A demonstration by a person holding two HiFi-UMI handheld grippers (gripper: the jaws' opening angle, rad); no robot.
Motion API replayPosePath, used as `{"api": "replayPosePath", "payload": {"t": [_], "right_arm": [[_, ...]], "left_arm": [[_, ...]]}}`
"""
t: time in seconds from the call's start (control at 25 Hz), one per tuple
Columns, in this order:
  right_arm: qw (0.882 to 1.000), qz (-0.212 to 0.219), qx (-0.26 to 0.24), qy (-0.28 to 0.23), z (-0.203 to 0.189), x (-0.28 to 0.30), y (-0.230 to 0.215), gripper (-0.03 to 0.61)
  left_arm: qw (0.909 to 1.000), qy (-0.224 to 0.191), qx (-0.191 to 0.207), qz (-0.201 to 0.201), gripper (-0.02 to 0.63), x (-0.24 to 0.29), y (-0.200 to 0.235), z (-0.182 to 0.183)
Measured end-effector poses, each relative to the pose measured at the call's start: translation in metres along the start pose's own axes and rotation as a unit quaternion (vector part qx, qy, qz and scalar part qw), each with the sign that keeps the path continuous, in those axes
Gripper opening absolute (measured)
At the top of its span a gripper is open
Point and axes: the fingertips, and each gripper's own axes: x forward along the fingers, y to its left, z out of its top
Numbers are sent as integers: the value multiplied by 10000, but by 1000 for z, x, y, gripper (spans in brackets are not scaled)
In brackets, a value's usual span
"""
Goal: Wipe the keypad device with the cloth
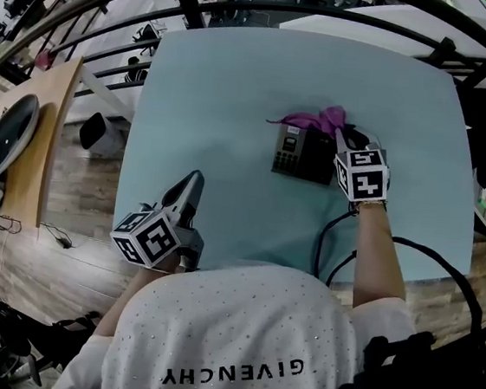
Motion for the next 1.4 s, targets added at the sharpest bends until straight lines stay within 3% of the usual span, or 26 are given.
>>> {"api": "replayPosePath", "payload": {"t": [0.4, 0.56, 0.64, 0.76, 0.88, 1.04, 1.12, 1.4], "right_arm": [[9986, -384, 340, 149, -23, -18, -31, 49], [9969, -589, 458, 241, -37, -29, -45, 49], [9930, -908, 736, 149, -43, -39, -60, 49], [9745, -1312, 1739, -537, -35, -62, -84, 49], [9582, -795, 2482, -1183, -20, -68, -71, 48], [9544, -88, 2797, -1038, -22, -50, -37, 48], [9463, 223, 3066, -1002, -23, -44, -23, 48], [9145, 558, 3838, -1152, -18, -40, -9, 48]], "left_arm": [[9997, 96, 205, -65, 5, 2, -9, -3], [9999, 95, 39, -95, 5, 2, -10, -7], [9997, 93, -167, -116, 5, 2, -9, -11], [9994, 130, -307, -97, 5, 0, -6, -20], [9991, 152, -384, -63, 5, -1, -7, -27], [9993, 155, -324, -108, 5, -5, -13, -28], [9995, 95, -285, -57, 5, -11, -11, -24], [9991, -114, -365, 171, 5, -31, 5, -17]]}}
